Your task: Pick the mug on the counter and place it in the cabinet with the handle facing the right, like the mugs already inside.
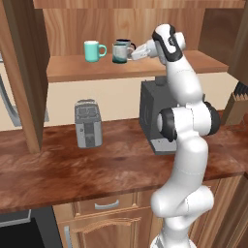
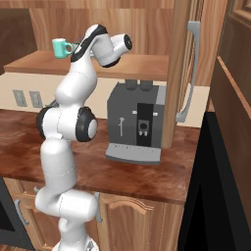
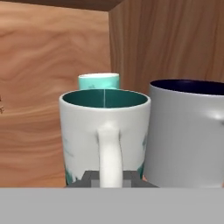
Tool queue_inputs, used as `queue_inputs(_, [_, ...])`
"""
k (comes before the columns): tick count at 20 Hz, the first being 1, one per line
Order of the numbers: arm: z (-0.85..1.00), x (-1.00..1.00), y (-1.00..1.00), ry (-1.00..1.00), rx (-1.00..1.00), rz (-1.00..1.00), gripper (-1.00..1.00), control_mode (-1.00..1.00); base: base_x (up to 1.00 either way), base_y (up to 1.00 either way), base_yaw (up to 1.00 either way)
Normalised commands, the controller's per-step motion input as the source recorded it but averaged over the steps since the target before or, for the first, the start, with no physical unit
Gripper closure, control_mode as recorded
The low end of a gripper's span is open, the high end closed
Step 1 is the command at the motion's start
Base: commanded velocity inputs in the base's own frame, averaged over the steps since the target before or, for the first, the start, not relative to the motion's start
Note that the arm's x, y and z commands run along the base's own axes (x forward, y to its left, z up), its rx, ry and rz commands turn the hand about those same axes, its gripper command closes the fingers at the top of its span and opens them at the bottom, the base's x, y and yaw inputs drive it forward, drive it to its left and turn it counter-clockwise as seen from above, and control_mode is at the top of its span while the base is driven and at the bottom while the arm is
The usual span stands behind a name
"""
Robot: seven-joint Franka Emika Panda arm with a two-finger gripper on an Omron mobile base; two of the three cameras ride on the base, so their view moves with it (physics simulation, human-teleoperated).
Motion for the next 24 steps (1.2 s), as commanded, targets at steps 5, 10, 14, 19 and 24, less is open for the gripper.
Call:
queue_inputs(5, [-0.15,0.00,0.13,0.00,0.00,0.01,1.00,-1.00,0.00,0.00,0.00])
queue_inputs(10, [-0.22,0.00,0.09,-0.03,0.00,0.03,1.00,-1.00,0.00,0.00,0.00])
queue_inputs(14, [-0.21,0.00,0.05,-0.06,0.00,0.03,1.00,-1.00,0.00,0.00,0.00])
queue_inputs(19, [-0.21,0.00,0.05,-0.07,0.00,0.03,1.00,-1.00,0.00,0.00,0.00])
queue_inputs(24, [-0.13,0.00,0.03,-0.05,0.00,0.02,1.00,-1.00,0.00,0.00,0.00])
